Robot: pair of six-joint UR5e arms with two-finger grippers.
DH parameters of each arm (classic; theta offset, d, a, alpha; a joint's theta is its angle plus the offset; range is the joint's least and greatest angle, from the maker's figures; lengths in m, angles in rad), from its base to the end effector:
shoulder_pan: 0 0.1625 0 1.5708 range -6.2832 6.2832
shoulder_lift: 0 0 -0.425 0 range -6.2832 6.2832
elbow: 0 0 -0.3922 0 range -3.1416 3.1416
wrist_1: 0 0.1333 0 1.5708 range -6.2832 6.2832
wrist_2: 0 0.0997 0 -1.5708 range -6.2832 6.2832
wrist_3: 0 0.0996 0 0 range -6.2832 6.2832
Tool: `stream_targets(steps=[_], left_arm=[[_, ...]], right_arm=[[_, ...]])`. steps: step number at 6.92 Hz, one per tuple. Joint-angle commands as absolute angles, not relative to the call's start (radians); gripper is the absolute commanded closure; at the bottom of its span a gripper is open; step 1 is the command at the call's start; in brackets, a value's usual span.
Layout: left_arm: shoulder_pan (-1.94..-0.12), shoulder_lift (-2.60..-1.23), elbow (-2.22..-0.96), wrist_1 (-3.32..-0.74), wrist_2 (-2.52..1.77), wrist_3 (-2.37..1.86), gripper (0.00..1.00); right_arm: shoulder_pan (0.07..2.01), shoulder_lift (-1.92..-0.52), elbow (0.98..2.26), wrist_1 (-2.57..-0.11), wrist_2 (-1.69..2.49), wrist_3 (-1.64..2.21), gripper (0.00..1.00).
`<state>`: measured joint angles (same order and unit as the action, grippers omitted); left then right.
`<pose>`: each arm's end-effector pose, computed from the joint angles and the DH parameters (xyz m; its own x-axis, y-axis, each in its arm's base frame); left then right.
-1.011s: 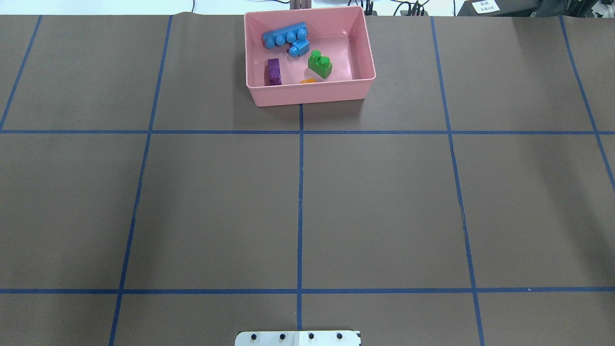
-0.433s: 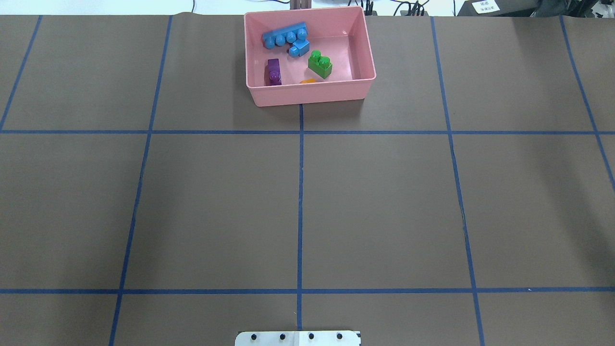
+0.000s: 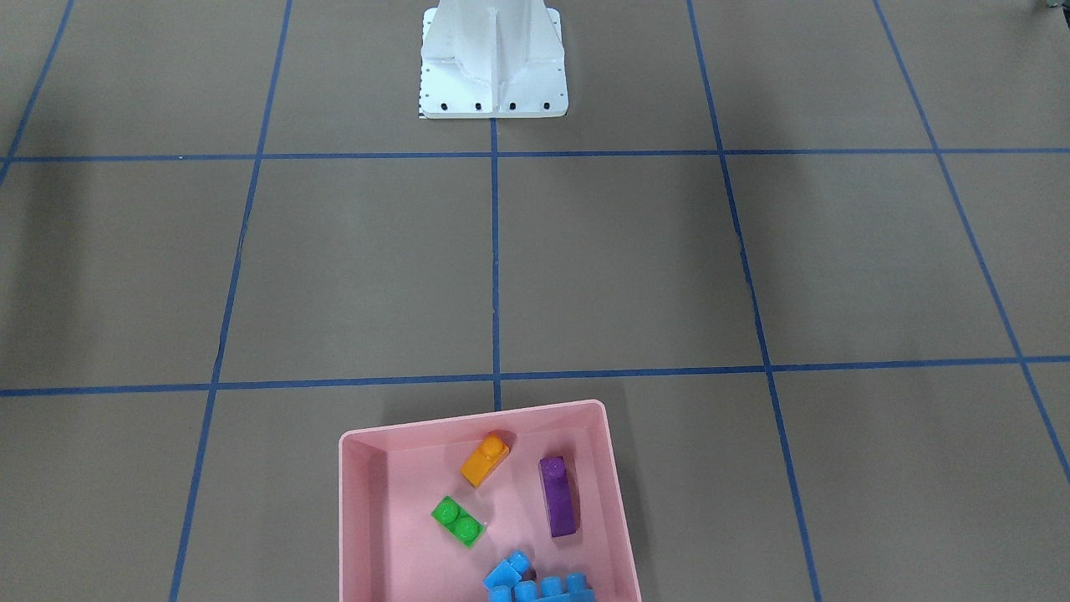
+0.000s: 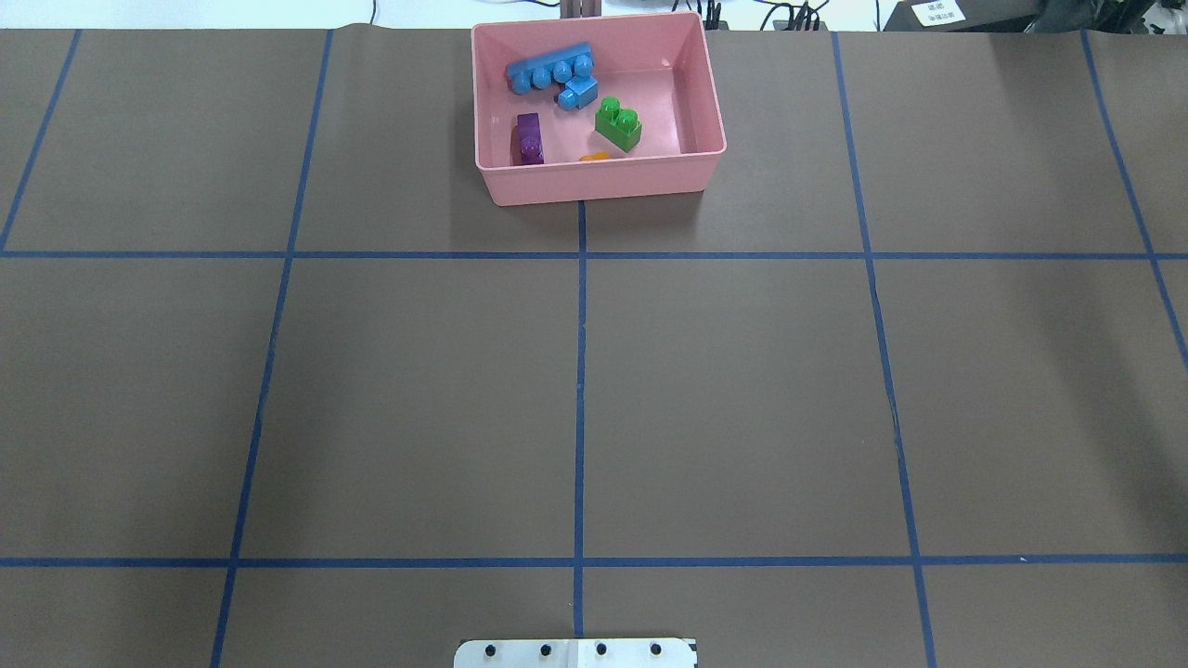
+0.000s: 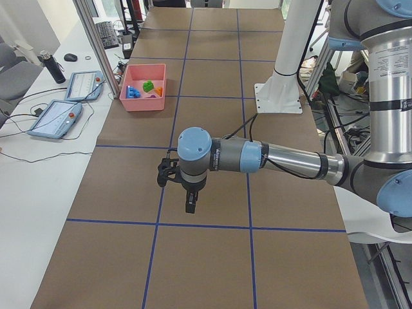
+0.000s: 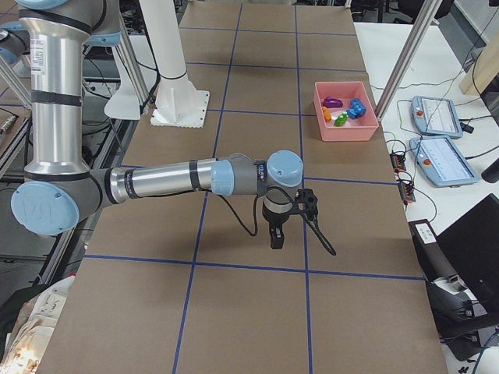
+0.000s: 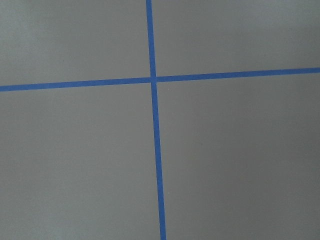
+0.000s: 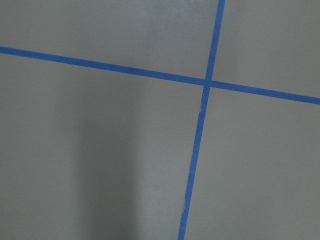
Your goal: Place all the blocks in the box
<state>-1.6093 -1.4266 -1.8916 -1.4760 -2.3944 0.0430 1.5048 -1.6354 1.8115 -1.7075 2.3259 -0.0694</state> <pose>-0.0767 -0.4273 0.5735 0.6824 0.0765 -0.7270 0.0090 0.9935 0.1131 0.0345 -0.4645 0.5864 0.7185 -0.1439 0.6805 0.1160 0.9895 0.0868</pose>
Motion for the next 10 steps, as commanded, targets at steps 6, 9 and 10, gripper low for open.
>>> stream_targets(steps=[6, 9, 10], left_arm=[[-1.609, -1.43, -1.898, -1.486, -2.401, 0.041, 0.0], [-1.609, -1.43, -1.902, -1.486, -2.402, 0.041, 0.0], [-1.609, -1.43, -1.905, -1.486, -2.404, 0.041, 0.0]], right_arm=[[1.505, -1.634, 1.81, -1.707, 2.329, -0.067, 0.0], [1.505, -1.632, 1.81, -1.707, 2.329, -0.067, 0.0], [1.505, -1.631, 1.81, -1.707, 2.329, -0.067, 0.0]])
